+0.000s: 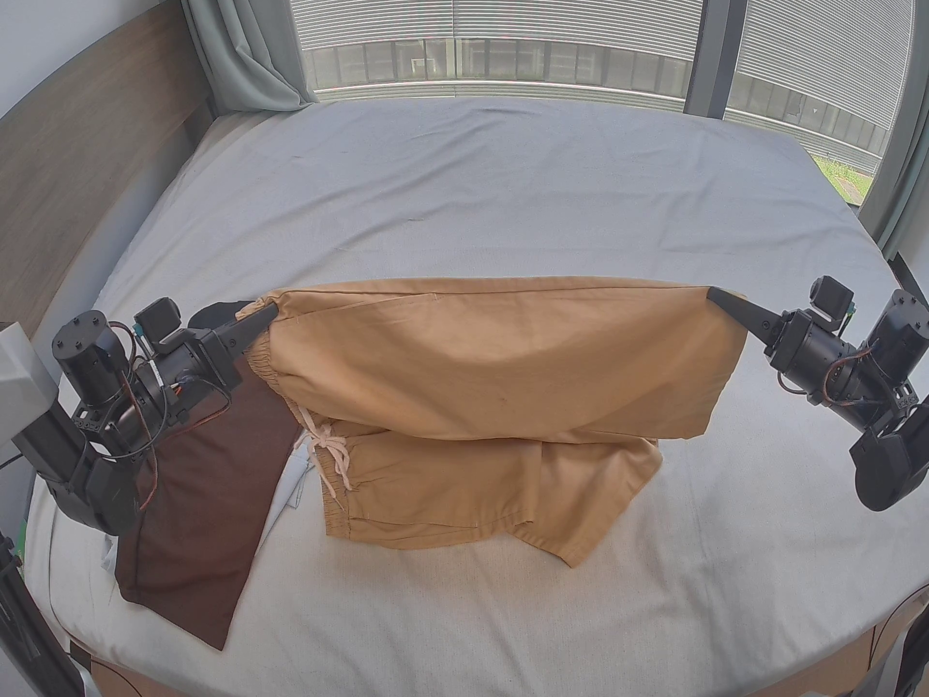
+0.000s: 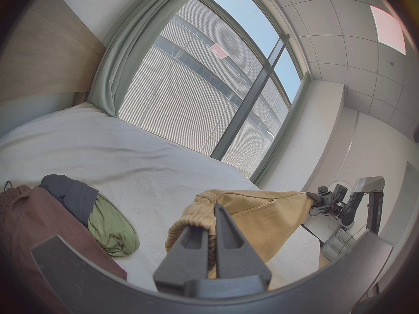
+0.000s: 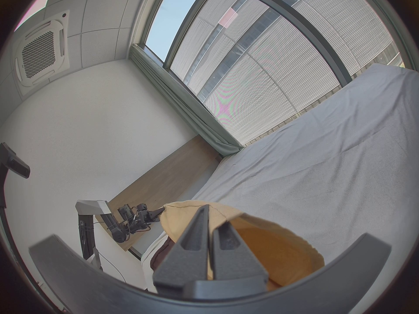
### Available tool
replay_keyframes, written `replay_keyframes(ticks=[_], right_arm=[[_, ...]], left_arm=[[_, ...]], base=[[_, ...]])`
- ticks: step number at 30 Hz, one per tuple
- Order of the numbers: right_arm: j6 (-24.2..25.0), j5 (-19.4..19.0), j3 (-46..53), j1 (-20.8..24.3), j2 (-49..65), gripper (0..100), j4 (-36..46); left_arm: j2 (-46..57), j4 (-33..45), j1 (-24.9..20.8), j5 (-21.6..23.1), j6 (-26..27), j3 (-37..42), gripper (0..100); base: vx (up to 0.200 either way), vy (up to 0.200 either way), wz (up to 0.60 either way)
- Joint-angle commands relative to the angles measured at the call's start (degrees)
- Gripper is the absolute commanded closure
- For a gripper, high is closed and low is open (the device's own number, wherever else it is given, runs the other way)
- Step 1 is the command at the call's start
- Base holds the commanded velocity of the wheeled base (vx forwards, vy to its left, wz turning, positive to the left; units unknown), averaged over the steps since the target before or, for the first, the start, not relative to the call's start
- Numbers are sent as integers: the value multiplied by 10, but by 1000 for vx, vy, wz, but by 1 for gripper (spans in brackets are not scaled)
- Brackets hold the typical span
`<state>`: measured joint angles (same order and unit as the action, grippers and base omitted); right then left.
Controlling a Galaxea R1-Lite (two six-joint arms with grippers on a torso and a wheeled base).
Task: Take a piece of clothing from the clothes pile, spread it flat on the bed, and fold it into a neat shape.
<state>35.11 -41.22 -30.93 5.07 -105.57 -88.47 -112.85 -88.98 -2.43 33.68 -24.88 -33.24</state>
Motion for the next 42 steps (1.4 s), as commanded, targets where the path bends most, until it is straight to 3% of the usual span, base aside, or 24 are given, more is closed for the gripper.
replay_keyframes(ticks=[1, 18, 23, 30, 42], right_arm=[[-1, 0, -1, 0, -2, 100, 0], [-5, 2, 1, 0, -9, 100, 0], [-4, 2, -2, -4, -20, 100, -1], [-4, 2, -29, -10, -49, 100, 0], [-2, 3, -97, -12, -94, 100, 1]], left_arm=[[-12, -1, 3, -3, 0, -7, 100], [-11, -1, -14, -7, -3, -9, 100], [-16, -1, -14, -7, -5, -27, 100], [-18, -1, -20, -20, -49, -63, 100], [-77, -1, -31, -54, -51, -130, 100]], base=[[0, 0, 0], [0, 0, 0], [0, 0, 0], [0, 0, 0], [0, 0, 0]])
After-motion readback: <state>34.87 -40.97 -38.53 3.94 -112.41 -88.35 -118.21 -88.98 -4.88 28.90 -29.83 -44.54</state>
